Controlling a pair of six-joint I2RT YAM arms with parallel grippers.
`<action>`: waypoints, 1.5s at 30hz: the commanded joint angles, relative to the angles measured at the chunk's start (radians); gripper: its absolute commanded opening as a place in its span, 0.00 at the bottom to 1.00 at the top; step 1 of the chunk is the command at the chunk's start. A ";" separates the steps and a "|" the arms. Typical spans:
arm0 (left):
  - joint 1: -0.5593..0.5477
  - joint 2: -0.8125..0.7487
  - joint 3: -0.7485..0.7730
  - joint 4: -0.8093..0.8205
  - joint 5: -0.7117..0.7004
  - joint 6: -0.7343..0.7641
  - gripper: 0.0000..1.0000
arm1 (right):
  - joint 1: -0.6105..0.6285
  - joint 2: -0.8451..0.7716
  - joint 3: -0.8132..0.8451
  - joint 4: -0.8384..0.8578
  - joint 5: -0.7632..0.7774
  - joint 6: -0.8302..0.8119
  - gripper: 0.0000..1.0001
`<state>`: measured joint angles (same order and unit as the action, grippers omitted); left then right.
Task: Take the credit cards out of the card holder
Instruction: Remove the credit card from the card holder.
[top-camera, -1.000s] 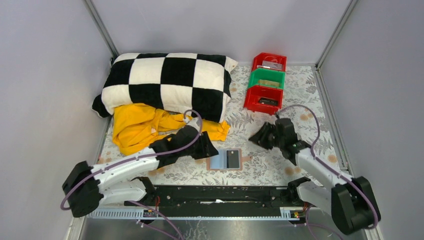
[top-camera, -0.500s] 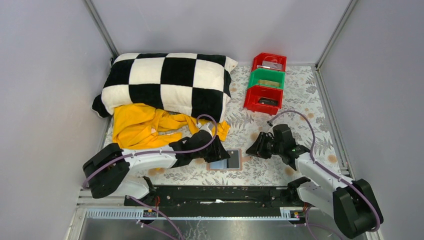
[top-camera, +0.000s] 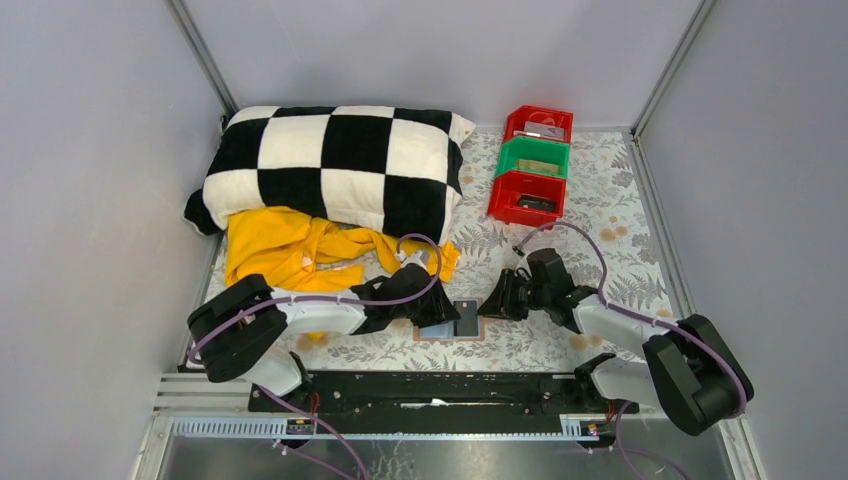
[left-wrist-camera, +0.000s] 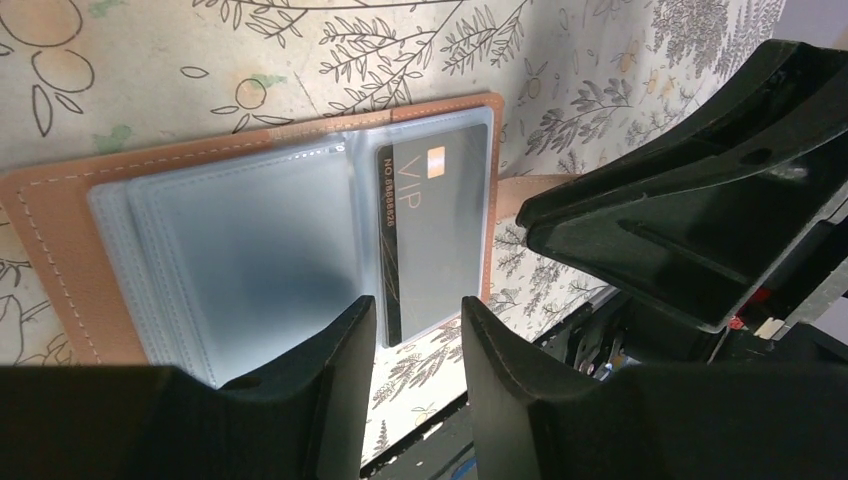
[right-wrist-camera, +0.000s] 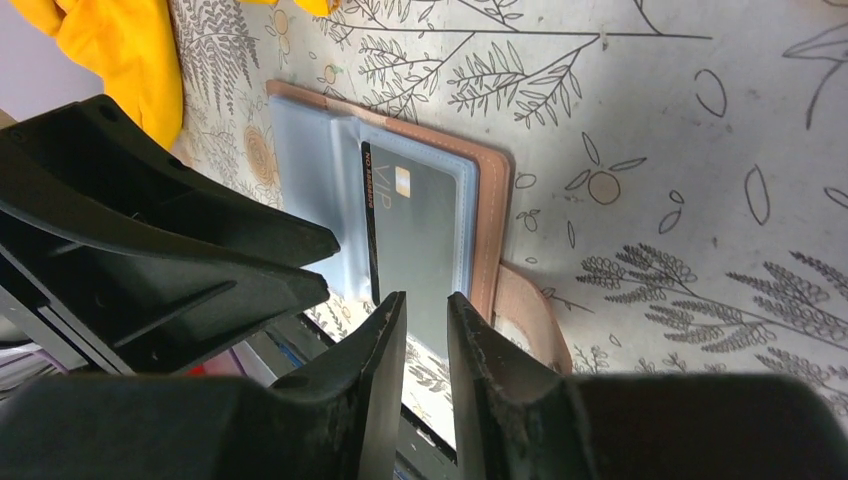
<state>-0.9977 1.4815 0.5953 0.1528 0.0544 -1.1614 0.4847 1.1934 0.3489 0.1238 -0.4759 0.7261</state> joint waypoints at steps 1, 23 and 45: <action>-0.001 0.019 0.001 0.067 -0.023 -0.017 0.40 | 0.014 0.053 0.002 0.095 -0.046 0.012 0.28; 0.010 0.058 -0.045 0.115 0.011 -0.030 0.36 | 0.025 0.128 -0.042 0.154 -0.043 0.010 0.27; 0.014 0.072 -0.068 0.148 0.029 -0.039 0.35 | 0.067 0.161 -0.042 0.257 -0.086 0.040 0.28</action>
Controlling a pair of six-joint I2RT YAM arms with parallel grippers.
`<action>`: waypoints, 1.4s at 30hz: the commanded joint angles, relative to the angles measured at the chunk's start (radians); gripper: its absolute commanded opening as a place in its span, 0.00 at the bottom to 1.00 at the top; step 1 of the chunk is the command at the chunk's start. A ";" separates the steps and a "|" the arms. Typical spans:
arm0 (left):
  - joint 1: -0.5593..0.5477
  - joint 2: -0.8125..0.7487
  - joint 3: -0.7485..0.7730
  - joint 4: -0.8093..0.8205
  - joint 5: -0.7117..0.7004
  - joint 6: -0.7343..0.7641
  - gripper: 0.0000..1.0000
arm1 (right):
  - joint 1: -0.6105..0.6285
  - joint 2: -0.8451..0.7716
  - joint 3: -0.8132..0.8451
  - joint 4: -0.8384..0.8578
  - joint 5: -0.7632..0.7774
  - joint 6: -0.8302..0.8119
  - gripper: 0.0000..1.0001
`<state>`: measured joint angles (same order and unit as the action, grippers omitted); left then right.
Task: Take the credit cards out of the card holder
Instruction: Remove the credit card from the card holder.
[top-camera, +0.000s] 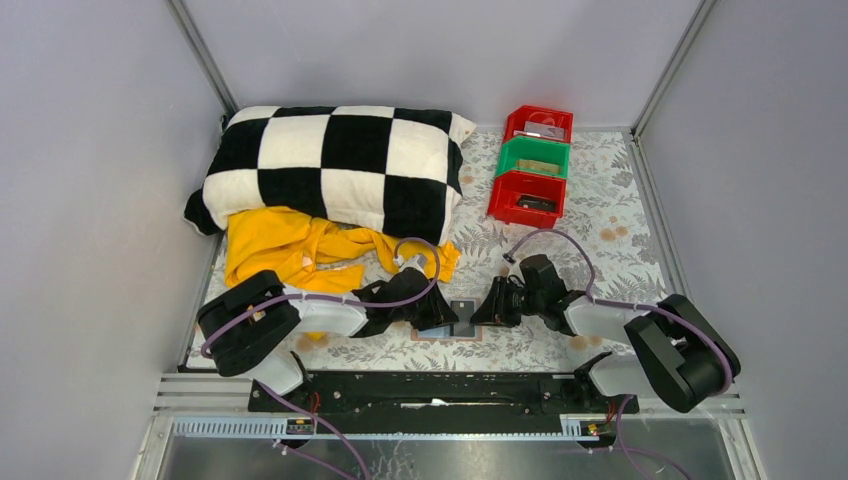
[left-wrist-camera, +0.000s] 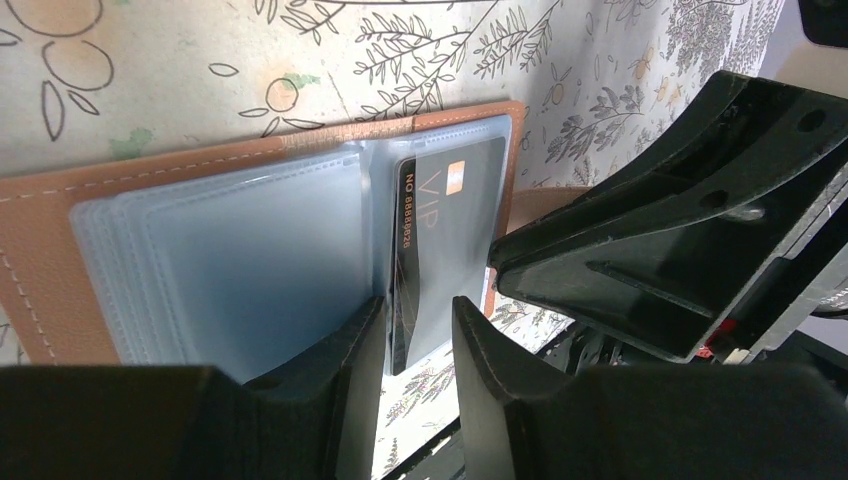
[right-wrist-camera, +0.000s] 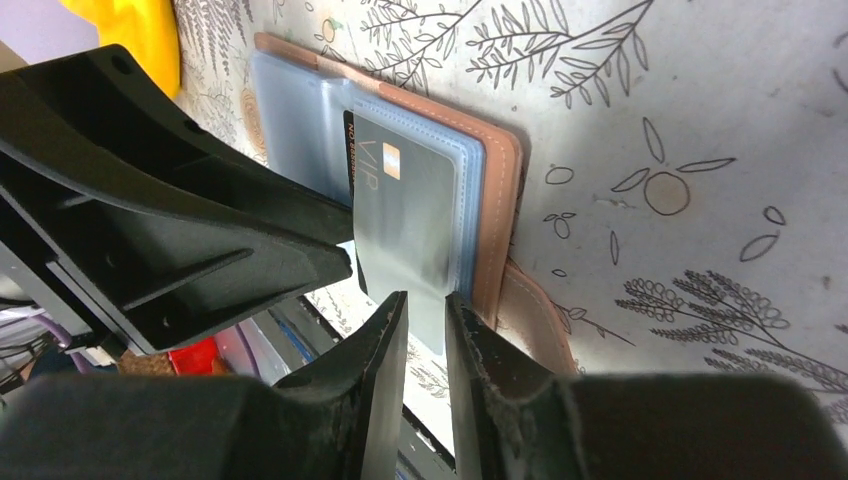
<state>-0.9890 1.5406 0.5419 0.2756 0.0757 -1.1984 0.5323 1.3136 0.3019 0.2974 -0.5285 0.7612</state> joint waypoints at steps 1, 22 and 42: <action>0.006 0.016 -0.013 0.025 0.011 0.000 0.35 | 0.020 0.046 0.000 0.087 -0.030 0.005 0.28; 0.016 0.038 -0.025 0.097 0.042 0.000 0.08 | 0.023 0.138 -0.021 0.141 -0.021 0.008 0.25; 0.054 -0.120 -0.128 0.088 0.076 0.066 0.00 | 0.023 0.216 -0.051 0.144 0.053 0.007 0.20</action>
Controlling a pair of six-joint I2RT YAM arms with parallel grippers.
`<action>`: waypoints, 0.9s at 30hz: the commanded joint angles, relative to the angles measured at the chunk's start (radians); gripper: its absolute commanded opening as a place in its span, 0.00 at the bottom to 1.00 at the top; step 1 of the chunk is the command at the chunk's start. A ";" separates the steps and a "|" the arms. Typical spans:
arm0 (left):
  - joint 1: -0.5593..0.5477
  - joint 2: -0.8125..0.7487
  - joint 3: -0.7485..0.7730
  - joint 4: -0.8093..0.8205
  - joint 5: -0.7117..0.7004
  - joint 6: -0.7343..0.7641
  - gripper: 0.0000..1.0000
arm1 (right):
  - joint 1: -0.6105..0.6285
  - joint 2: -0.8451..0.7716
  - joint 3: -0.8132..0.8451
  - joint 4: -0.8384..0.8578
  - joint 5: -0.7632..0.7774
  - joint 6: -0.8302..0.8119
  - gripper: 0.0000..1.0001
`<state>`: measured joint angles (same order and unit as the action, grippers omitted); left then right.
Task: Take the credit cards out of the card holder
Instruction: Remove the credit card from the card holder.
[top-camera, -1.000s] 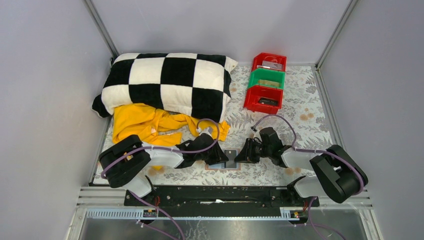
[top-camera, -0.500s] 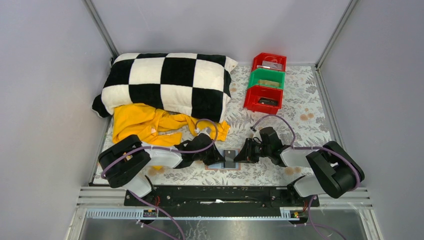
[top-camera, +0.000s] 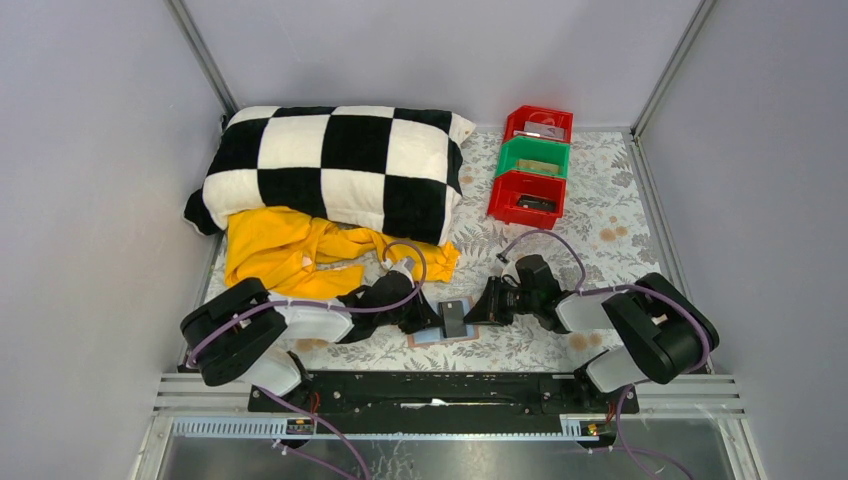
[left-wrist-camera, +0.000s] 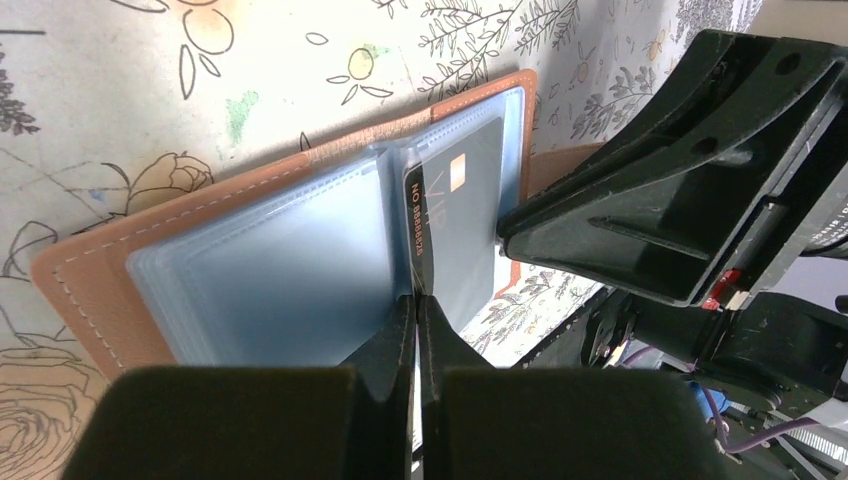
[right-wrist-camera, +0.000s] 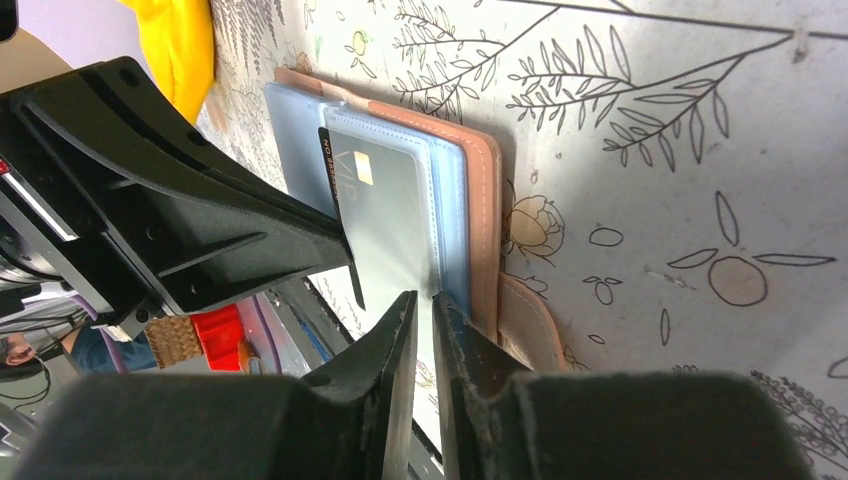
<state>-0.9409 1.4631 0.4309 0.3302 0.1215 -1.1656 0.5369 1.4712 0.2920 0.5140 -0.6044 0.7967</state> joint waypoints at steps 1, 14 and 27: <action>0.009 -0.048 -0.021 0.029 0.034 0.039 0.00 | 0.018 0.062 -0.044 -0.069 0.132 -0.027 0.19; 0.043 -0.075 -0.066 0.019 0.065 0.075 0.00 | 0.018 0.091 -0.066 -0.041 0.150 -0.005 0.18; 0.080 -0.245 -0.117 -0.089 0.054 0.096 0.00 | 0.017 -0.047 -0.036 -0.168 0.146 -0.037 0.19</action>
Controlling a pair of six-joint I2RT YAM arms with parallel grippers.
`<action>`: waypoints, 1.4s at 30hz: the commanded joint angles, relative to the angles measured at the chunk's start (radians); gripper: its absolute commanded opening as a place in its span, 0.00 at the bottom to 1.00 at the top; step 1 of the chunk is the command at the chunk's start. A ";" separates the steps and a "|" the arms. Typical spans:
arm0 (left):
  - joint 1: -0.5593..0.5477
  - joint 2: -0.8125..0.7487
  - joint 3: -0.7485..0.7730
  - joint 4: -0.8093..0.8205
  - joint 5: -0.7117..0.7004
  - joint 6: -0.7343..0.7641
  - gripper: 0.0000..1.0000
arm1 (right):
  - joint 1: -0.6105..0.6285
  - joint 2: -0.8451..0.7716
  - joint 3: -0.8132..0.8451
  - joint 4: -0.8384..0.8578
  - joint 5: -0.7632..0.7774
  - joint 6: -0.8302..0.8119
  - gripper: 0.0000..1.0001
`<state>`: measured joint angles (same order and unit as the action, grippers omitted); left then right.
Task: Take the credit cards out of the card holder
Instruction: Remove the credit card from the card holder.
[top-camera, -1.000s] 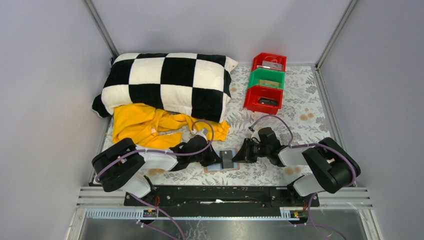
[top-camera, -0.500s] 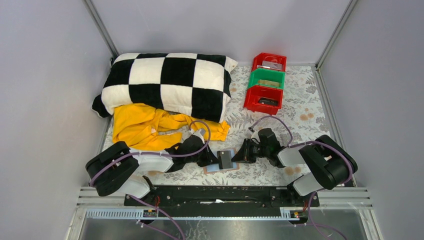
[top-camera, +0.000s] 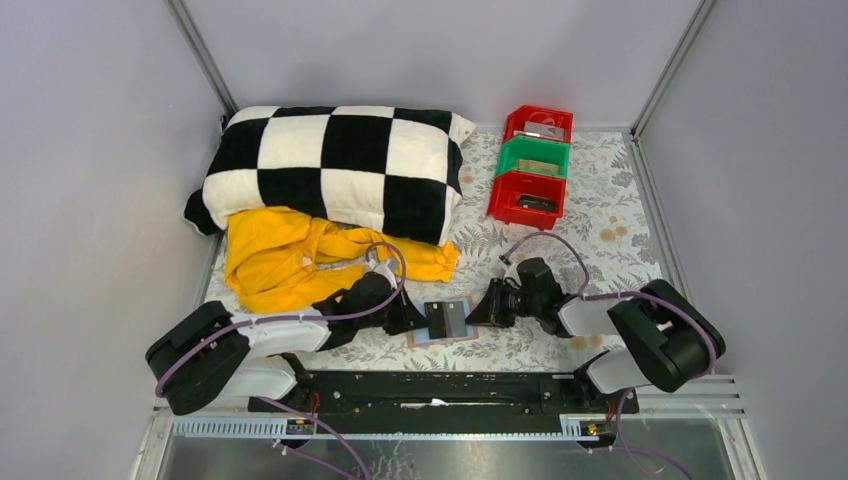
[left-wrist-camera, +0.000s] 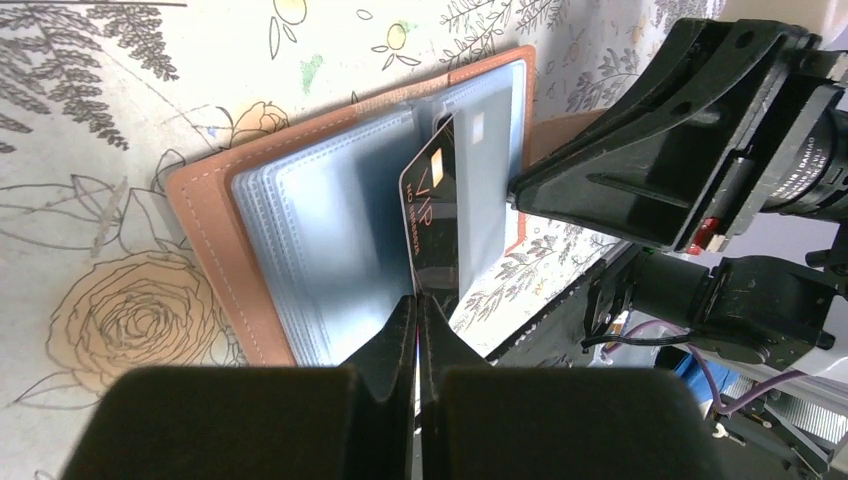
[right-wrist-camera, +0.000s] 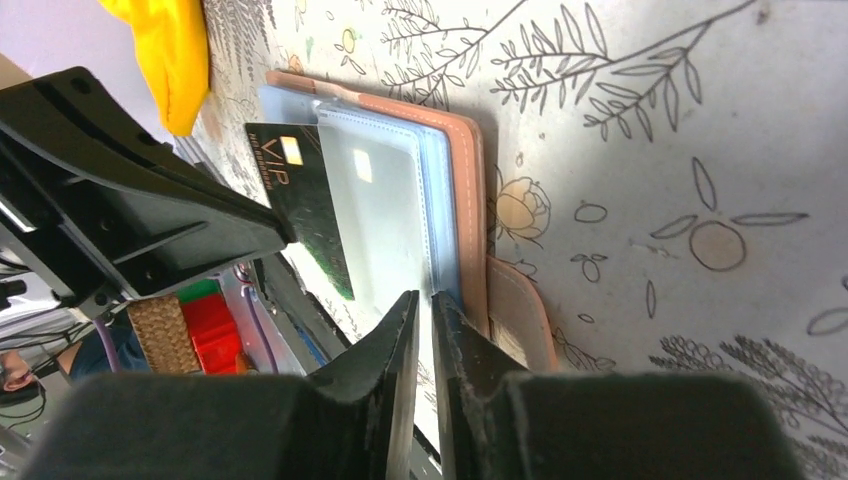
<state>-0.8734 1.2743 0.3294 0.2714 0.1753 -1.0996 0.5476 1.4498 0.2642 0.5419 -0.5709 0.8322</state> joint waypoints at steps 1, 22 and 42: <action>0.016 -0.063 -0.014 -0.038 0.004 0.036 0.00 | 0.008 -0.041 0.003 -0.208 0.102 -0.076 0.20; 0.138 -0.143 -0.009 -0.117 0.135 0.123 0.00 | 0.113 -0.062 0.155 -0.093 -0.027 0.033 0.44; 0.217 -0.202 -0.016 -0.045 0.345 0.087 0.00 | 0.143 0.176 0.089 0.327 -0.075 0.214 0.57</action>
<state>-0.6739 1.1046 0.3115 0.1814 0.4641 -1.0046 0.6827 1.6104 0.3668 0.7479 -0.6163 1.0115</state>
